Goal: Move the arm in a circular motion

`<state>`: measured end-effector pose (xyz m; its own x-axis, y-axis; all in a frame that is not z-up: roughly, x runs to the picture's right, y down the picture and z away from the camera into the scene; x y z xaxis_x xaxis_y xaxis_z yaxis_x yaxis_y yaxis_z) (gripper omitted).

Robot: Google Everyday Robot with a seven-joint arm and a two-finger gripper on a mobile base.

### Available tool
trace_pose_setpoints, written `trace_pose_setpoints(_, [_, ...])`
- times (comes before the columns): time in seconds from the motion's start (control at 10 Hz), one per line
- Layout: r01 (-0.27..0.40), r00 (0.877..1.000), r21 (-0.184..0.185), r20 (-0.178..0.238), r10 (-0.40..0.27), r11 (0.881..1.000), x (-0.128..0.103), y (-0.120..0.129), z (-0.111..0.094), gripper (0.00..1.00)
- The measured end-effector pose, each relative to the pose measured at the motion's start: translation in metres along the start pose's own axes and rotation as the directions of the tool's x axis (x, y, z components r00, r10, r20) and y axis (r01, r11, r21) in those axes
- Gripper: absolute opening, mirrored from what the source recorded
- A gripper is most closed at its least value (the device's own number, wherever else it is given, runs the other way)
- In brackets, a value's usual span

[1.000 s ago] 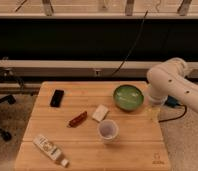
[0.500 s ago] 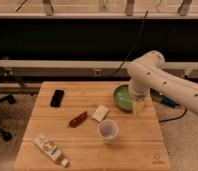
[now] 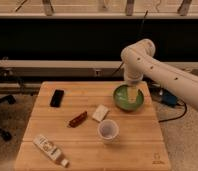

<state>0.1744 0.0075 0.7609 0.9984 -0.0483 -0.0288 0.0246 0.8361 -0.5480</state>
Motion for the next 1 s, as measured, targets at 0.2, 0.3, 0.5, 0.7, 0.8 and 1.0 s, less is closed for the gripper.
trace_pose_setpoints(0.2, [0.040,0.999,-0.001,-0.007,-0.040,0.999,-0.007,-0.018,0.007,0.80])
trace_pose_setpoints(0.3, [0.063,0.998,0.001,0.000,-0.063,0.998,-0.022,-0.028,0.009,0.80])
trace_pose_setpoints(0.5, [0.084,0.996,-0.002,0.004,-0.084,0.996,-0.031,-0.026,0.011,0.80])
trace_pose_setpoints(0.7, [0.115,0.993,-0.010,0.007,-0.115,0.993,-0.051,-0.012,0.011,0.80])
trace_pose_setpoints(0.8, [0.130,0.991,-0.010,0.009,-0.130,0.991,-0.058,-0.010,0.011,0.80])
trace_pose_setpoints(1.0, [0.217,0.975,-0.029,0.041,-0.216,0.976,-0.111,0.009,0.014,0.80])
